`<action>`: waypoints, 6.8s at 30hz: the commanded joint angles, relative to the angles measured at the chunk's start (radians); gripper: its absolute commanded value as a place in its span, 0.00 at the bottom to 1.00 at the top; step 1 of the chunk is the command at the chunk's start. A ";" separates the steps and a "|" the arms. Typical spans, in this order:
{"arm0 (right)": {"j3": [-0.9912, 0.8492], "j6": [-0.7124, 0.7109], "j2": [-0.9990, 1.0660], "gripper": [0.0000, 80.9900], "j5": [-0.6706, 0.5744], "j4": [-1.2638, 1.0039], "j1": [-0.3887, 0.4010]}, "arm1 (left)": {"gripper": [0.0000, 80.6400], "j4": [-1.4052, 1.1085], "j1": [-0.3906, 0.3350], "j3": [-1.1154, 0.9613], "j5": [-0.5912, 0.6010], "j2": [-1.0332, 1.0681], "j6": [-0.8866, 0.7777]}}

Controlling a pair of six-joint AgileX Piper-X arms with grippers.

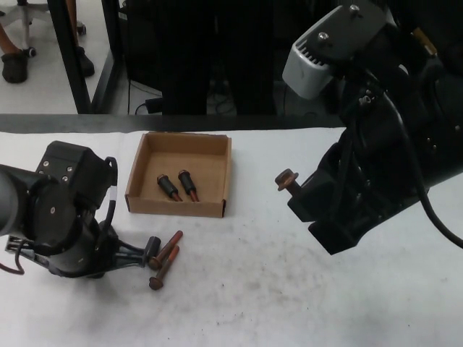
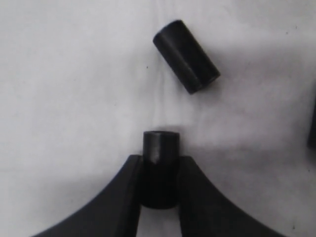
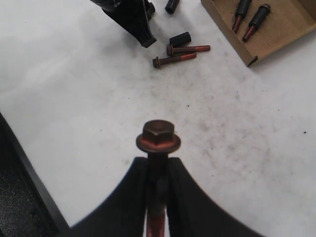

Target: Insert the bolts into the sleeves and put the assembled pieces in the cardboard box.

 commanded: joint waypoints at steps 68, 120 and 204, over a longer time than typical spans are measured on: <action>0.255 0.834 0.042 0.00 -0.184 -1.126 0.039 | 0.01 -0.200 0.003 0.249 0.861 -1.019 -0.199; 0.255 0.792 0.045 0.00 -0.201 -1.066 0.036 | 0.01 -0.219 -0.096 0.249 0.748 -1.019 -0.220; 0.253 0.431 -0.178 0.49 -0.249 -0.433 -0.075 | 0.01 -0.473 -0.054 0.178 0.546 -0.560 -0.103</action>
